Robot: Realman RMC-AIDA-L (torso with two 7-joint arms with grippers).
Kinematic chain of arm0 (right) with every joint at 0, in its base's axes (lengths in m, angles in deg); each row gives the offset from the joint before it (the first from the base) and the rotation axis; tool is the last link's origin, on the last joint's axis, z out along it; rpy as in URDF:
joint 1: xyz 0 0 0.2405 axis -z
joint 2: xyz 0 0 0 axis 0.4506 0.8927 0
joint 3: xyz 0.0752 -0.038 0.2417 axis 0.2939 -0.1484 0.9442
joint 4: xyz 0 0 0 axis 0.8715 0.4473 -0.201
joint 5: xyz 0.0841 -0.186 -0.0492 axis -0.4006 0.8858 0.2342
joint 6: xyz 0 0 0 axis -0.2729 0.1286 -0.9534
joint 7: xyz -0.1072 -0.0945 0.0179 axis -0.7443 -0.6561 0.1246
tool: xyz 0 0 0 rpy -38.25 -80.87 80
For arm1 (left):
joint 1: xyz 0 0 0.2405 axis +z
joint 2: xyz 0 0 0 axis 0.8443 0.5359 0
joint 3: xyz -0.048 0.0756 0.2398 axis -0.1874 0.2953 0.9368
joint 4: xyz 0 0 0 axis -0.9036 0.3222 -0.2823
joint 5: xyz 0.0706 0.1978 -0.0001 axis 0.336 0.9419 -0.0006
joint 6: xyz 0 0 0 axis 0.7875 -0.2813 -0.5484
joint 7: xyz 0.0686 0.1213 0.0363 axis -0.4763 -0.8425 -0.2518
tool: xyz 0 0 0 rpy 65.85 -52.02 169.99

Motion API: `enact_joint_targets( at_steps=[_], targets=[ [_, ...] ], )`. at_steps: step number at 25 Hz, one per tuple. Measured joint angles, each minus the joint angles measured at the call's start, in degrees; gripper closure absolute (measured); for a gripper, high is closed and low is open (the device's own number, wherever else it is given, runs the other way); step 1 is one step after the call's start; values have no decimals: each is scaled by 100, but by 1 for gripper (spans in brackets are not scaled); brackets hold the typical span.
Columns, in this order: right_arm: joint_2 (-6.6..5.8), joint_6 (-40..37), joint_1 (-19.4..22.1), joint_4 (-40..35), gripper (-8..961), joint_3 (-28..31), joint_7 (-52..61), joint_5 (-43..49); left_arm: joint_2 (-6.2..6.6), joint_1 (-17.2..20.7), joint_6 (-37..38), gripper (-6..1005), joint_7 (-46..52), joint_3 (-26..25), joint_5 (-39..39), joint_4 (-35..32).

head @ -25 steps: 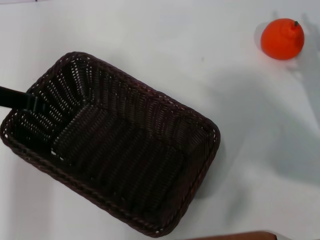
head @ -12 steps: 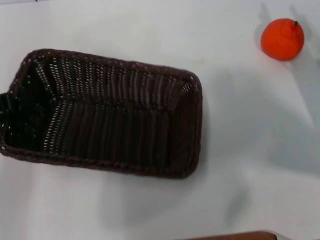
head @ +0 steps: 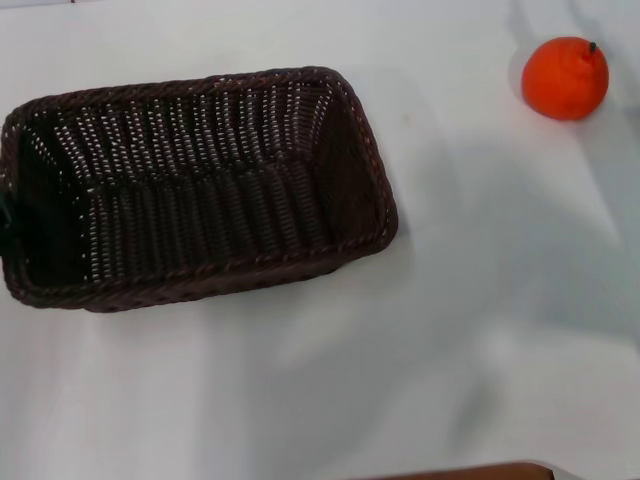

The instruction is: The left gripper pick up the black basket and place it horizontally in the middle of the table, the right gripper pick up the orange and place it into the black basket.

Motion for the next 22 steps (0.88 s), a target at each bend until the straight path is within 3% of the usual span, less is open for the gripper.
enact_joint_targets(
  at_steps=[13, 18, 22],
  targets=[
    [47, 61, 170, 45, 146, -9, 99, 0, 33, -212, 15, 664, -334, -118, -261, -269],
    [50, 88, 249, 51, 146, -9, 159, -1, 41, -216, -2, 455, -422, -291, -297, -426],
    [49, 87, 283, 52, 145, -25, 159, -1, 48, -233, -97, 372, -704, -766, -326, -398]
  ],
)
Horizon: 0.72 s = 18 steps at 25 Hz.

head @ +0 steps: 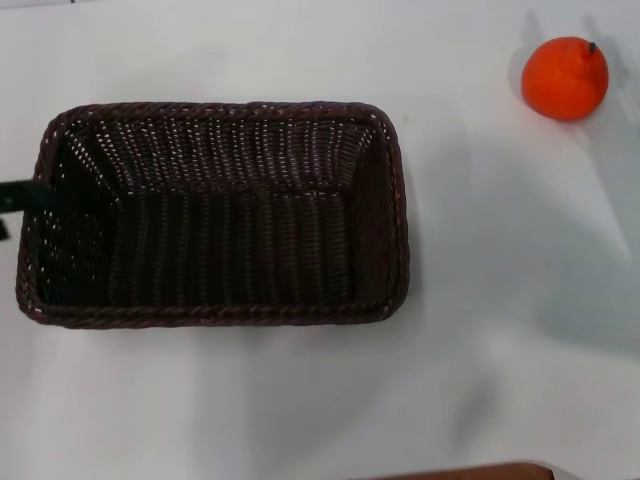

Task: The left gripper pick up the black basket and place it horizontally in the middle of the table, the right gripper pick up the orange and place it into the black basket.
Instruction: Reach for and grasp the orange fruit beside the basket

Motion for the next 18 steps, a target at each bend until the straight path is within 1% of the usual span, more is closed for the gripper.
enact_joint_targets(
  at_steps=[2, 5, 6, 7, 8, 9, 10, 12, 13, 15, 18],
  targets=[
    [-4, -35, 31, 0, 145, -84, -4, 0, 1, 1, -15, 330, -189, -267, -38, 8],
    [-14, -146, 75, 0, 145, -238, -39, 1, -4, 6, -31, 268, -664, -968, -256, 5],
    [-19, -230, 92, 1, 145, -272, -50, 1, -14, 1, -14, 247, -941, -1272, -491, -24],
    [-28, -414, 111, 9, 145, -301, -63, 1, -20, 2, 10, 226, -1146, -1480, -717, -70],
    [-28, -414, 111, 9, 145, -301, -63, 1, -28, 3, 37, 206, -1379, -1670, -954, -133],
    [-36, -541, 115, 32, 145, -332, -64, 0, -32, 10, 74, 186, -1666, -1866, -1309, -250],
    [-42, -713, 120, 91, 146, -410, -61, 1, -39, 24, 124, 166, -2242, -2148, -1969, -535],
    [-48, -1057, 124, 232, 146, -563, -44, 1, -43, 35, 159, 126, -2905, -2291, -2705, -939],
    [-50, -1262, 124, 326, 146, -646, -34, 1, -43, 35, 159, 126, -2905, -2291, -2705, -939],
    [-51, -1567, 106, 452, 146, -749, -27, 1, -45, 42, 164, 126, -3493, -2328, -3394, -1411],
    [-45, -1976, 24, 609, 145, -917, -20, 1, -46, 25, 118, 126, -4152, -2334, -4149, -2025]
  ],
)
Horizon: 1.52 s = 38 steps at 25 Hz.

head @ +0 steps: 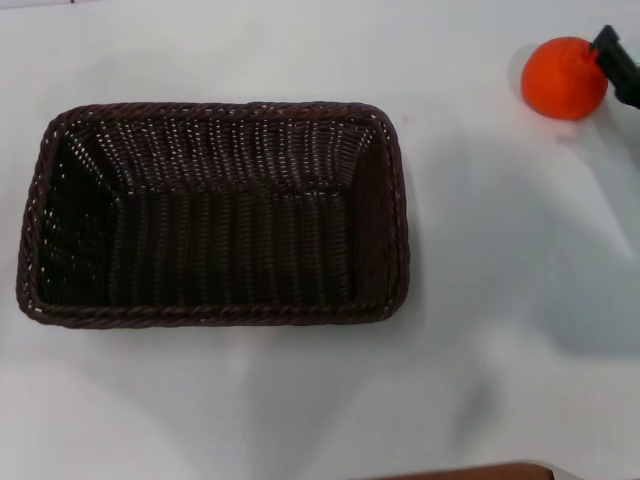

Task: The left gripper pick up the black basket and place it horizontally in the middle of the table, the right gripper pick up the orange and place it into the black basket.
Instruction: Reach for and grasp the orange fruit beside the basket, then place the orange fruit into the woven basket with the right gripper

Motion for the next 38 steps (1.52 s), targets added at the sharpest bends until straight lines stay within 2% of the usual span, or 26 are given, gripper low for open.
enact_joint_targets(
  at_steps=[3, 8, 13, 18, 29, 31, 34, 38],
  targets=[
    [10, -375, -119, 56, 146, -124, 18, 0, 6, -32, -51, 127, -575, 12, -487, -598],
    [17, -824, -308, 73, 149, -332, 11, 0, 13, -61, -197, 127, -1136, 5, -903, -1171],
    [30, -1335, -408, 206, 153, -424, 15, 4, 26, -78, -273, 126, -1367, 33, -1009, -1423],
    [33, -1327, -361, 221, 156, -442, 22, 1, 25, -78, -346, 126, -1393, 32, -1018, -1602],
    [41, -1093, -282, 226, 576, -434, 69, -20, 42, -149, -461, 134, -1743, 30, -1024, -2016],
    [45, -921, -234, 241, 614, -421, 133, -24, 42, -158, -479, 135, -1765, 14, -1029, -2107],
    [37, -423, -134, 284, 670, -491, 257, -8, 39, -162, -487, 136, -1805, 11, -1035, -2168],
    [1, 1133, 71, 357, 742, -887, 306, 146, 29, -166, -553, 137, -2072, 6, -1146, -2306]
  ],
)
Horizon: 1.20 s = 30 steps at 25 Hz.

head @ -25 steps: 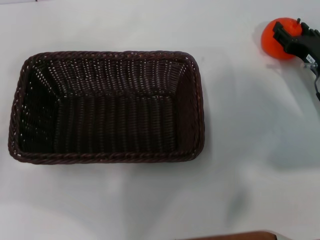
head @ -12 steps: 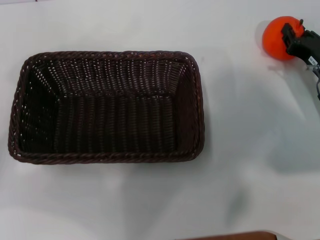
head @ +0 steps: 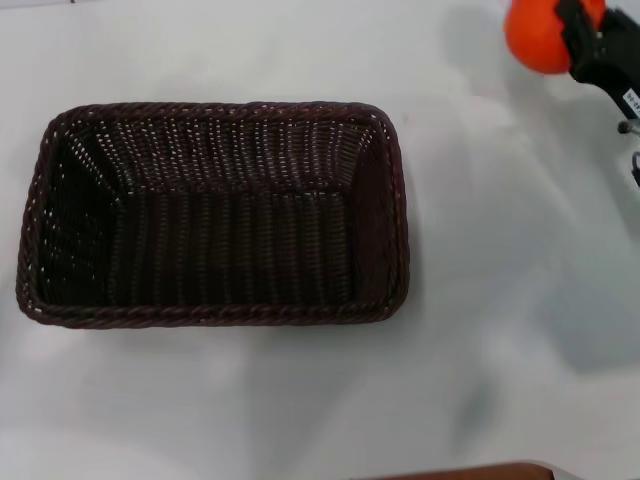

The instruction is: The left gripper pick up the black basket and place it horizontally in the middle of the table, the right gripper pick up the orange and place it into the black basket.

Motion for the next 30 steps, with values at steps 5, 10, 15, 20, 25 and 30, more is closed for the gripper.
enact_joint_targets(
  at_steps=[5, 10, 15, 20, 25, 30],
  targets=[
    [17, 1320, 171, 539, 764, -470, 344, 556, 8, -5, -131, 138, -563, -18, -314, -364],
    [14, 1498, -117, 775, 785, -1036, 586, 1305, 7, -5, -183, 139, -975, -94, -518, -804],
    [29, 1500, -436, 778, 812, -1725, 649, 1693, -3, 32, -259, 138, -1222, -139, -558, -973],
    [7, 1372, -570, 786, 619, -2034, 837, 1701, -13, 41, -715, 136, -2288, -223, -757, -1335],
    [4, 1398, -578, 792, 368, -2000, 978, 1677, 1, -24, -958, 134, -3297, -411, -1098, -2060],
    [36, 1406, -420, 744, 218, -1250, 1000, 1574, 1, -67, -982, 133, -4073, -652, -1126, -2440]
  ],
)
